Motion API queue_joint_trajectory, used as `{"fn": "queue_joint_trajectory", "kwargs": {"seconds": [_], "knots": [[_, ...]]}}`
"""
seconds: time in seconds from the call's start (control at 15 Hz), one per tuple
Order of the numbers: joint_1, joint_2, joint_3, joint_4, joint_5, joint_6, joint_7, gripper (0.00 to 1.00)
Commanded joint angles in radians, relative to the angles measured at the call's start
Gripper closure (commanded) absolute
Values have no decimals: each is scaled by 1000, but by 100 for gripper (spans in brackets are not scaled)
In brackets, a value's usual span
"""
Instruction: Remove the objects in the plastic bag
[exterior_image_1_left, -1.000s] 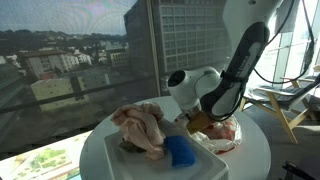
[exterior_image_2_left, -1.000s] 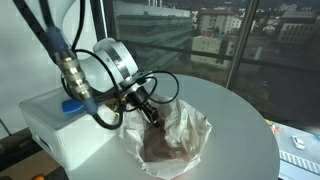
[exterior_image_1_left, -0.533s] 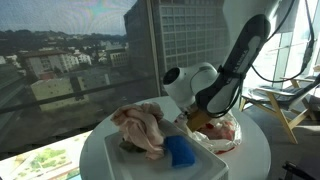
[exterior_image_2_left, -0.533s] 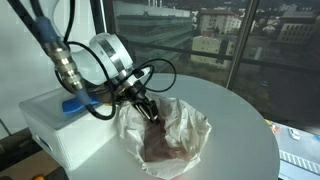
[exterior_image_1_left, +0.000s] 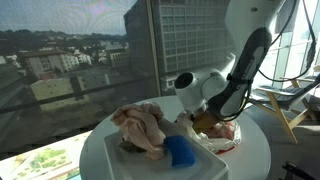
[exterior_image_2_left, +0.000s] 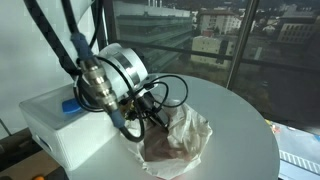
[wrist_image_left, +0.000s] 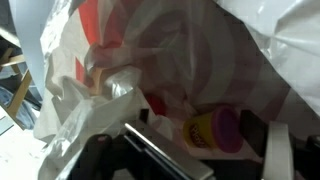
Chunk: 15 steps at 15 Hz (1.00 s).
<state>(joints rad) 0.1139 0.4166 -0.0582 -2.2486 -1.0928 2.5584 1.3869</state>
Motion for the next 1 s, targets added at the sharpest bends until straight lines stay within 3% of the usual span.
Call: {"fn": "queue_joint_trajectory", "kwargs": {"seconds": [0.0, 0.13, 0.4, 0.67, 0.93], "knots": [[-31, 7, -10, -8, 2, 102, 93, 0], [-31, -5, -24, -17, -21, 148, 162, 0], [24, -21, -69, -21, -173, 143, 388, 0], [23, -1, -49, -9, -155, 137, 450, 0], [54, 25, -68, 45, -254, 108, 571, 0]]}}
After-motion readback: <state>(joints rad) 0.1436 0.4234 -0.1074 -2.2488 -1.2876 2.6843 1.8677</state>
